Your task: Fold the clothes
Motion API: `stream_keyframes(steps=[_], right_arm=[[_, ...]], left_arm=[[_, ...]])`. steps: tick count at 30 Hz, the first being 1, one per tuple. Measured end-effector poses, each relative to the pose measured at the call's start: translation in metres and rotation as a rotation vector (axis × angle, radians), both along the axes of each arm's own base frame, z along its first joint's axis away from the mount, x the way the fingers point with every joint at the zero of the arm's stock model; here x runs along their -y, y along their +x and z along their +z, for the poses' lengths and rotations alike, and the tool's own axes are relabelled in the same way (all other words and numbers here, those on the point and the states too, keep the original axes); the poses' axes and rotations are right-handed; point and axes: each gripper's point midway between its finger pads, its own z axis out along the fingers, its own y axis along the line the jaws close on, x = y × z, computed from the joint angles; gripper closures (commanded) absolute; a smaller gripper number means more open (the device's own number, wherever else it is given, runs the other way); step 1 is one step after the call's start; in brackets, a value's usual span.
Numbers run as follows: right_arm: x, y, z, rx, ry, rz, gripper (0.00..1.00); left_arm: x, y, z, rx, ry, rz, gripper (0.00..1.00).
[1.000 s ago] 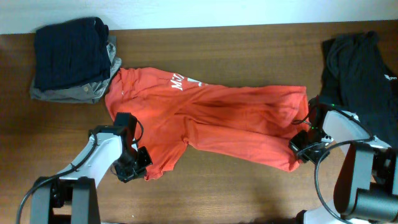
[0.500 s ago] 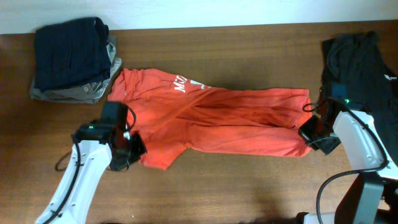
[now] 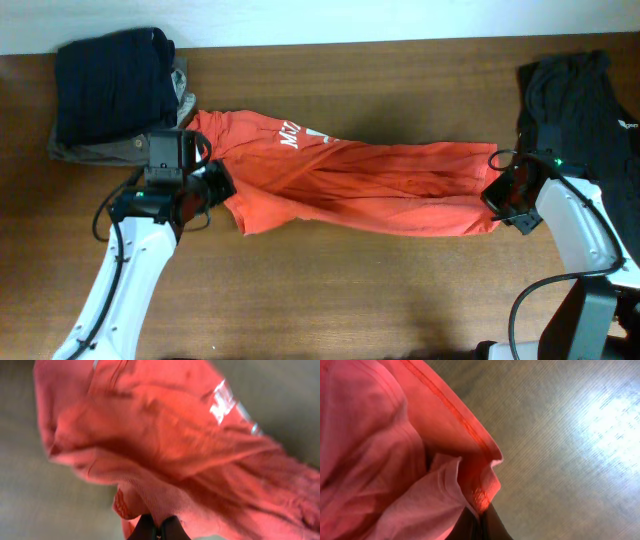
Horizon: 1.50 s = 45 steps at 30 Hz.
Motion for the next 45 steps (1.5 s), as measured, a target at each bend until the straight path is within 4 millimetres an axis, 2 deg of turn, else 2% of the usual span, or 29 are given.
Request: stream_keyframes(steps=[5, 14, 19, 25, 27, 28, 29, 32, 35, 40, 43, 45], right_arm=[[0.004, 0.016, -0.002, 0.052, -0.012, 0.000, 0.96], [0.010, 0.043, -0.004, 0.139, -0.030, 0.001, 0.96], [0.012, 0.053, -0.003, 0.176, -0.038, 0.000, 0.96], [0.014, 0.067, -0.016, 0.193, -0.038, 0.001, 0.96], [0.014, 0.073, -0.021, 0.205, -0.034, -0.001, 0.83], [0.014, 0.075, -0.022, 0.212, -0.031, -0.003, 0.74], [0.014, 0.078, -0.023, 0.220, -0.031, 0.001, 0.66], [0.016, 0.086, -0.025, 0.244, -0.033, 0.002, 0.39], [0.015, 0.091, -0.023, 0.261, -0.039, 0.039, 0.32], [0.009, 0.088, -0.017, 0.220, -0.031, 0.136, 0.23], [0.005, 0.088, -0.001, 0.193, -0.010, 0.177, 0.21], [-0.001, 0.091, 0.021, 0.193, 0.018, 0.227, 0.21]], left_arm=[[0.001, 0.033, 0.001, 0.098, 0.004, 0.008, 0.99], [-0.007, 0.083, -0.012, 0.217, 0.052, 0.049, 0.99], [-0.015, 0.098, -0.012, 0.272, 0.094, 0.075, 0.98], [-0.018, 0.111, -0.029, 0.277, 0.117, 0.089, 0.94], [-0.019, 0.116, -0.034, 0.284, 0.125, 0.094, 0.87], [-0.020, 0.118, -0.037, 0.287, 0.133, 0.096, 0.78], [-0.022, 0.120, -0.039, 0.292, 0.141, 0.101, 0.64], [-0.026, 0.126, -0.040, 0.313, 0.159, 0.121, 0.51], [-0.028, 0.128, -0.041, 0.322, 0.191, 0.106, 0.41], [-0.031, 0.125, -0.043, 0.293, 0.273, 0.038, 0.39], [-0.029, 0.116, -0.045, 0.211, 0.290, -0.007, 0.37], [-0.026, 0.099, -0.042, 0.126, 0.285, -0.047, 0.36]])
